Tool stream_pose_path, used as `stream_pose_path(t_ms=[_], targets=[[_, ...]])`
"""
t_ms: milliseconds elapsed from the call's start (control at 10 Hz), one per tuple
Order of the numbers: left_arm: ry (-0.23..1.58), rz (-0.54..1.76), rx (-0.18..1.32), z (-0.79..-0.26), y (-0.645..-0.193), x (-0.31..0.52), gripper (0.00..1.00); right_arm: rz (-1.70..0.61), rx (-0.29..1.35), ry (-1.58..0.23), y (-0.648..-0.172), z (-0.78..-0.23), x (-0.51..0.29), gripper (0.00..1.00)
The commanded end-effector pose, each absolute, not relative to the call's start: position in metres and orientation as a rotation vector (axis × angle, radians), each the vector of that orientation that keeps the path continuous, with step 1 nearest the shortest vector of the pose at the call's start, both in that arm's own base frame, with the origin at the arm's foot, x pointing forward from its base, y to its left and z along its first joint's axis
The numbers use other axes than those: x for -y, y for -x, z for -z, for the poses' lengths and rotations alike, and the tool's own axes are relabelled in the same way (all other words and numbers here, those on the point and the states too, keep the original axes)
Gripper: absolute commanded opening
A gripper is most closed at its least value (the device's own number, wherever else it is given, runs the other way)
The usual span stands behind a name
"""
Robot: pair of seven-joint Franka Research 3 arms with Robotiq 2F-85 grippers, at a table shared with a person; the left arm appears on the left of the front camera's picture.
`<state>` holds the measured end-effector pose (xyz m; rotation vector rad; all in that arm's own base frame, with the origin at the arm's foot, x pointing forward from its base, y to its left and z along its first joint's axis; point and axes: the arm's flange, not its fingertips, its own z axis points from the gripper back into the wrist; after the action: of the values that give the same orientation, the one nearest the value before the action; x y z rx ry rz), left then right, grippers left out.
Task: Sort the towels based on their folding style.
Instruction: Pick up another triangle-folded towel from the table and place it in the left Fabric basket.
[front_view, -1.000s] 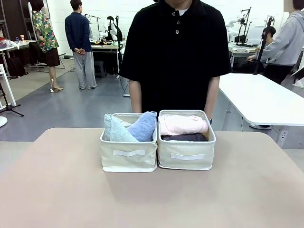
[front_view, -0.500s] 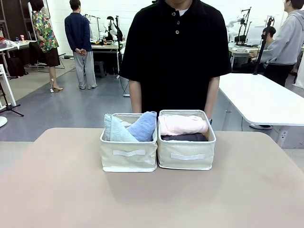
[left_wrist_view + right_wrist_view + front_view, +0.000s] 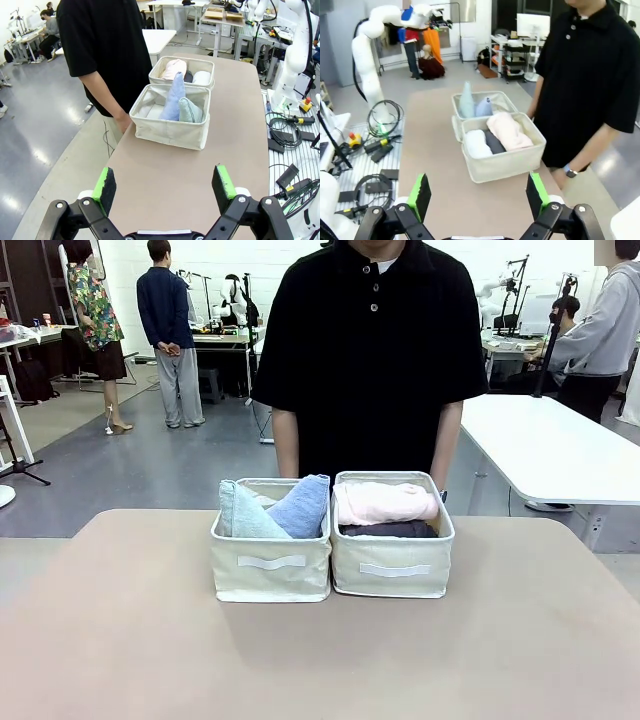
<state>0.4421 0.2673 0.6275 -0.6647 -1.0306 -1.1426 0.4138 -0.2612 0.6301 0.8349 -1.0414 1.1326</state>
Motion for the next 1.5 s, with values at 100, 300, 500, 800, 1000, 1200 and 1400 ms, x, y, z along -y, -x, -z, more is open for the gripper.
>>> stream_pose_path(t_ms=[100, 300, 500, 800, 1000, 1200, 1400], targets=[[0.672, 1.131, 1.027, -0.630, -0.441, -0.266, 1.00, -1.046, 1.025, -0.594, -0.414, -0.636, 0.250, 1.00], [0.672, 1.131, 1.027, -0.630, -0.441, -0.266, 1.00, -1.126, 1.043, -0.786, -0.419, -0.633, 0.261, 1.00], [0.672, 1.131, 1.027, -0.630, -0.441, -0.266, 1.00, -1.126, 1.043, -0.786, -0.419, -0.633, 0.261, 1.00], [0.672, 1.131, 1.027, -0.630, -0.441, -0.266, 1.00, -1.126, 1.043, -0.786, -0.419, -0.633, 0.261, 1.00], [0.672, 1.131, 1.027, -0.630, -0.441, -0.266, 1.00, -1.126, 1.043, -0.786, -0.419, -0.633, 0.261, 1.00], [0.672, 1.131, 1.027, -0.630, -0.441, -0.266, 1.00, -1.126, 1.043, -0.786, -0.419, -0.633, 0.261, 1.00], [0.672, 1.131, 1.027, -0.630, -0.441, -0.266, 1.00, -1.126, 1.043, -0.786, -0.419, -0.633, 0.261, 1.00]])
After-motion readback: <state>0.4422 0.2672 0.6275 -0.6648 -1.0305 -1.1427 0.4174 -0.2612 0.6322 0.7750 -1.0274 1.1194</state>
